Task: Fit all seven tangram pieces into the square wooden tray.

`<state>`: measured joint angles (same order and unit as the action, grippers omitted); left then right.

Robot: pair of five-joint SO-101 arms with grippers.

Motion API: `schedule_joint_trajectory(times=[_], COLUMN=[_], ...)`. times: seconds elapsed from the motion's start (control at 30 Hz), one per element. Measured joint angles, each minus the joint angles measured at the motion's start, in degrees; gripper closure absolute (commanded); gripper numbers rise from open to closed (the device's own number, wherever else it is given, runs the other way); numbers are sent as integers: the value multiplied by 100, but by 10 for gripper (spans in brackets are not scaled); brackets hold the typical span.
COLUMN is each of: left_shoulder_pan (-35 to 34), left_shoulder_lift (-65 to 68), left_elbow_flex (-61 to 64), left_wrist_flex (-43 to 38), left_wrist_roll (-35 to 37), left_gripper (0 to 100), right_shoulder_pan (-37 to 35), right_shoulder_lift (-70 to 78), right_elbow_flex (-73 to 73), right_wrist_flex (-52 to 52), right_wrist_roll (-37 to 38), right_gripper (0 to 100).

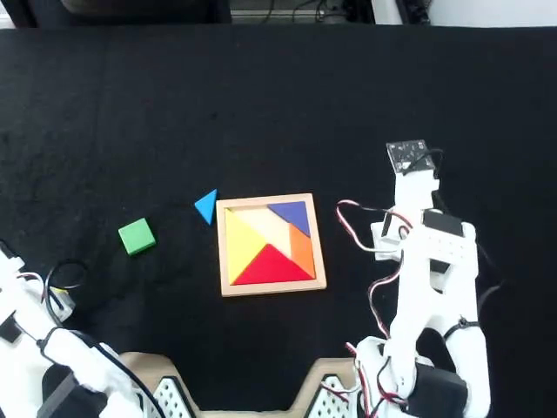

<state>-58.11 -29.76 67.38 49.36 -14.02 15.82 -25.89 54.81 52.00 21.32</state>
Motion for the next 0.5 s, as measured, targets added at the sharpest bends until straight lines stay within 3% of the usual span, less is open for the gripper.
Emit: schedule_joint_trajectory(times=[0.5], left_shoulder_pan=[0], left_shoulder_lift=[0], left_elbow_flex=[0], left_wrist_flex=[0], left_wrist_roll=[0], left_gripper=[798], right_shoulder_pan=[-9], right_shoulder_lift=[387], right_elbow_flex=[316], right_wrist_flex=[-352], right_wrist_roll=[0], right_gripper=[776])
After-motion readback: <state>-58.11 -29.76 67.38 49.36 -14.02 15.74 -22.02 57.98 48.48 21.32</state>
